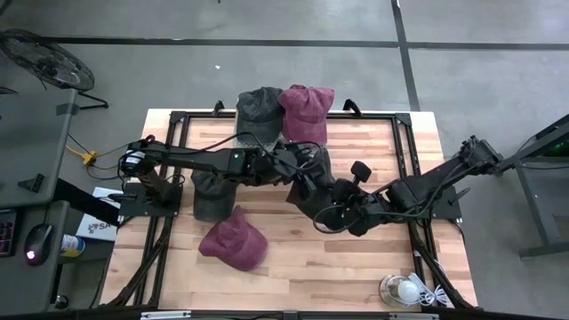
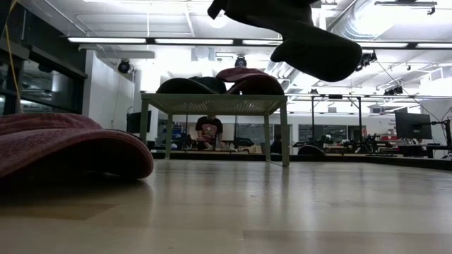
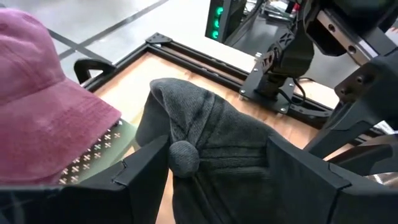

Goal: Pick & Place hat
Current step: Stack the right black cap on top of the black cap on the shelf

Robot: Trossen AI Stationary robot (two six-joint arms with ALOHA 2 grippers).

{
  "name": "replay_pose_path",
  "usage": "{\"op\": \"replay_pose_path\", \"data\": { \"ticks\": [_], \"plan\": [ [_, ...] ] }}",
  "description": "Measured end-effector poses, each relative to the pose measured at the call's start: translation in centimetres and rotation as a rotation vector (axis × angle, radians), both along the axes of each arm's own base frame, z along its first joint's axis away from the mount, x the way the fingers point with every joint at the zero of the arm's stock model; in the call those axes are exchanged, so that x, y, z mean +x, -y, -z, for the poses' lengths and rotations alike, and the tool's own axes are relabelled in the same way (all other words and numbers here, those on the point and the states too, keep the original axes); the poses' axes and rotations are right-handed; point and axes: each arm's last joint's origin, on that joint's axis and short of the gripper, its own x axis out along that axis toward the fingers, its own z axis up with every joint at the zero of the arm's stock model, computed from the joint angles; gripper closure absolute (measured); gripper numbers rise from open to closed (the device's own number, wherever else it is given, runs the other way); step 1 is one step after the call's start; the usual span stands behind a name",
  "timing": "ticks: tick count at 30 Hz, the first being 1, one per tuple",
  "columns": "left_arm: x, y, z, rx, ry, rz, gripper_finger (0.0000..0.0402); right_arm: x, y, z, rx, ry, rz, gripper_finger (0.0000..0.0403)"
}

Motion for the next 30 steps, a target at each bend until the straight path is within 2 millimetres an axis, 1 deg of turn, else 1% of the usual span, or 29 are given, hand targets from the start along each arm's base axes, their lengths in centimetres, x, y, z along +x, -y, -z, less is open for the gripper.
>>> {"op": "replay_pose_path", "data": {
  "ticks": [2,4,7,11,17,26,30],
  "plan": [
    [0.0,0.01,0.01,-0.023,0.008,-0.006,0.0144,0.01,0.03,0.0,0.0,0.0,0.001,0.0398],
    [0.0,0.03,0.02,-0.043,0.014,-0.012,0.0154,0.01,0.06,0.01,0.001,0.0,0.003,0.0398],
    [-0.02,0.05,0.07,-0.068,0.016,-0.013,0.0186,-0.11,0.16,0.1,0.006,-0.003,0.021,0.0398],
    [-0.04,0.12,0.16,-0.096,0.011,0.002,0.0252,-0.36,0.27,0.3,0.017,-0.016,0.043,0.0398],
    [-0.01,0.26,0.19,-0.123,0.006,0.045,0.0373,-0.37,0.26,0.34,0.031,-0.021,0.039,0.0398],
    [-0.02,0.32,0.25,-0.128,-0.003,0.064,0.0377,-0.36,0.19,0.42,0.074,-0.028,0.027,0.0396],
    [-0.02,0.34,0.26,-0.132,-0.004,0.072,0.0377,-0.36,0.13,0.44,0.092,-0.035,0.014,0.0364]
  ]
}}
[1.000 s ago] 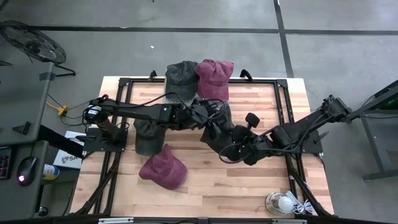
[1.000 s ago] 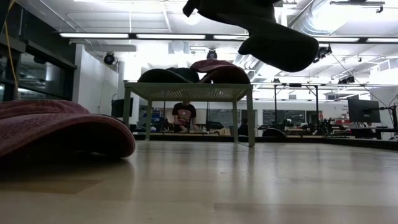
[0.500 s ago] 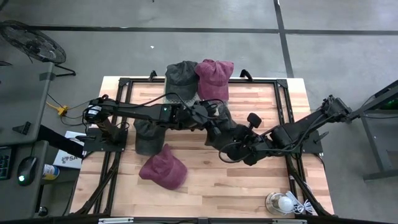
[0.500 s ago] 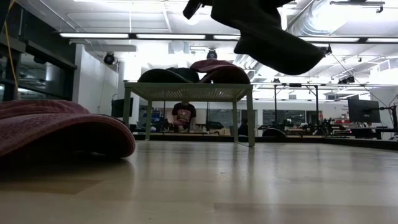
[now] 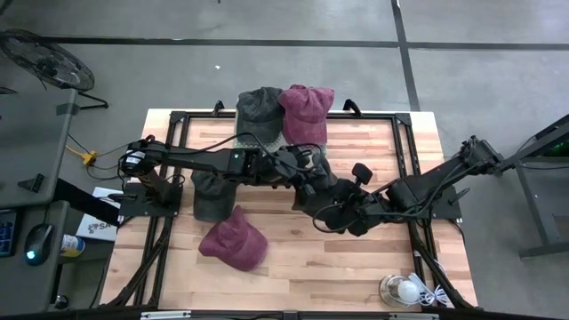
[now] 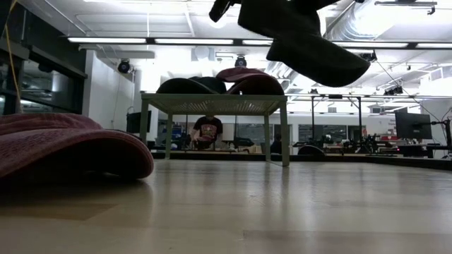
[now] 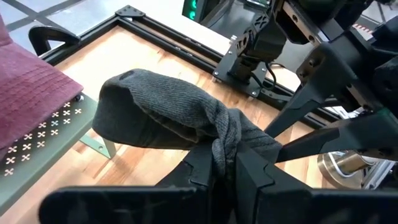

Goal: Pick & Place hat
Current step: Stack the right black cap on top of the black cap on the shelf

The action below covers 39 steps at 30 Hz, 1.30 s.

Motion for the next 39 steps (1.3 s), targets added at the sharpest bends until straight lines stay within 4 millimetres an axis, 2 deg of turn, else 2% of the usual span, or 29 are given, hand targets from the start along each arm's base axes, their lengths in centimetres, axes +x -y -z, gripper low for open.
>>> {"op": "replay_pose_path", "data": {
  "ticks": [5,10,19,22,27,39],
  "plan": [
    [-0.1,0.0,0.1,-0.001,-0.018,0.014,0.0377,-0.4,0.1,-0.5,0.057,-0.006,-0.041,0.0326],
    [-1.1,0.0,-0.3,0.028,-0.068,0.055,0.0377,-1.7,0.5,-2.0,0.139,0.025,-0.098,0.0302],
    [-2.4,0.7,-2.0,0.059,-0.037,0.399,0.0377,-4.3,1.8,-5.2,0.1,0.102,-0.271,0.0246],
    [-2.4,0.9,-2.1,0.039,-0.024,0.478,0.0377,-4.1,2.2,-5.9,0.083,0.125,-0.366,0.0226],
    [-2.3,1.0,-2.1,0.032,-0.016,0.492,0.0377,-3.3,2.7,-6.3,0.109,0.145,-0.477,0.0205],
    [-2.2,1.4,-2.5,-0.005,0.045,0.638,0.0377,-2.5,4.1,-6.0,0.14,0.099,-0.583,0.0193]
  ]
}}
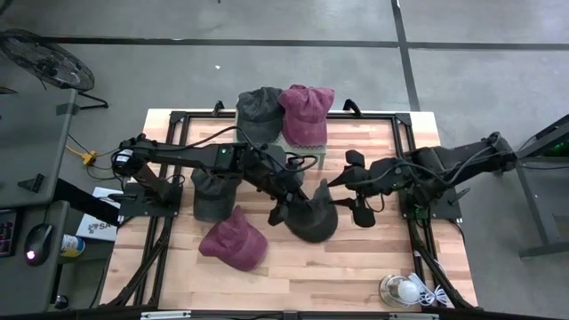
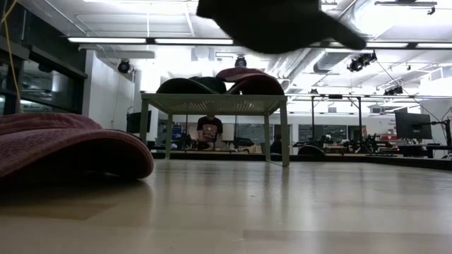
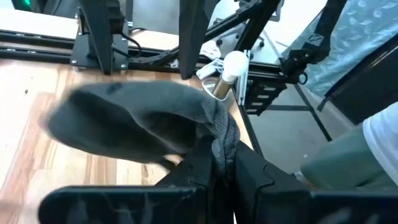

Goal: Pick & Place hat
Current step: Stack the right black cap on top of the black cap on the shelf

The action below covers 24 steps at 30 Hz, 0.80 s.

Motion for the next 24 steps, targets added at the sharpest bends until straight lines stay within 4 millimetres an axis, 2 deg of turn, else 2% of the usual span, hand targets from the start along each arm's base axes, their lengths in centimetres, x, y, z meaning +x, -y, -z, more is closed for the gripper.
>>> {"op": "replay_pose_path", "data": {
  "ticks": [12,16,20,24],
  "plan": [
    [0.3,0.0,-0.6,0.003,0.072,-0.022,0.0377,1.7,-0.4,1.3,0.009,-0.053,-0.072,0.0193],
    [0.3,-0.1,-0.6,0.01,0.072,-0.039,0.0377,2.0,-0.5,1.7,0.006,-0.069,-0.073,0.0206],
    [0.3,-0.1,-0.6,0.016,0.073,-0.054,0.0377,1.9,-0.5,1.6,0.012,-0.068,-0.05,0.0256],
    [0.3,-0.1,-0.6,0.018,0.073,-0.057,0.0377,1.9,-0.5,1.6,0.012,-0.069,-0.05,0.0347]
  ]
}}
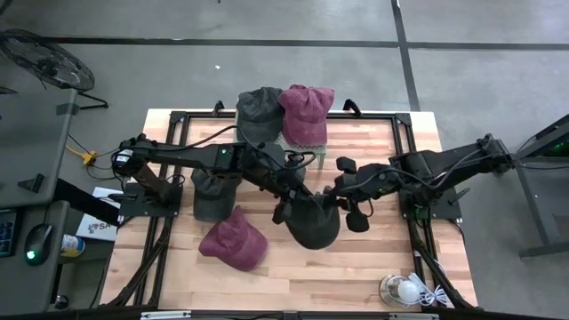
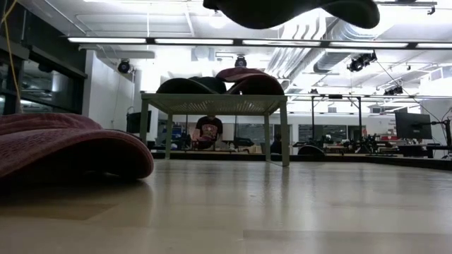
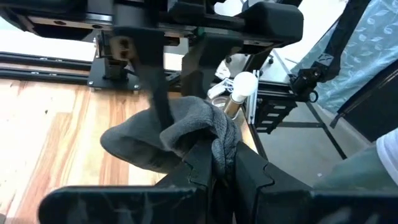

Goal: Pick & Place hat
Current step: Stack the right black cap on top of the black cap on the shelf

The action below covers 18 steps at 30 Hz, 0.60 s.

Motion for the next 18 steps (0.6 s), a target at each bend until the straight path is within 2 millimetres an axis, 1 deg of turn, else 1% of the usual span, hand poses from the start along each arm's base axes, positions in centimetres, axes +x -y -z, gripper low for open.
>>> {"op": "replay_pose_path", "data": {
  "ticks": [1,2,5,7,10,14,18],
  "plan": [
    [0.0,0.0,0.0,0.0,0.0,0.0,0.0377,0.0,0.0,0.0,-0.001,-0.001,0.0,0.0374],
    [0.0,0.0,0.0,0.0,-0.001,-0.001,0.0377,0.0,0.0,0.0,-0.001,-0.001,0.0,0.0387],
    [0.0,0.0,0.0,-0.009,-0.005,-0.01,0.0375,0.0,0.1,0.0,0.003,0.001,0.036,0.039],
    [0.0,-0.1,0.0,-0.011,-0.007,-0.043,0.036,0.0,0.1,0.0,0.008,0.0,0.047,0.0397],
    [0.1,-0.3,0.0,-0.007,-0.008,-0.13,0.0315,0.0,0.2,0.0,0.012,-0.002,0.072,0.0398],
    [-0.3,-0.6,-0.4,0.002,-0.002,-0.169,0.0243,-0.1,0.3,0.1,0.015,-0.005,0.118,0.04],
    [-1.6,-0.9,-1.8,-0.018,0.028,-0.188,0.0175,-0.1,0.3,0.1,0.028,-0.006,0.16,0.0401]
  ]
}}
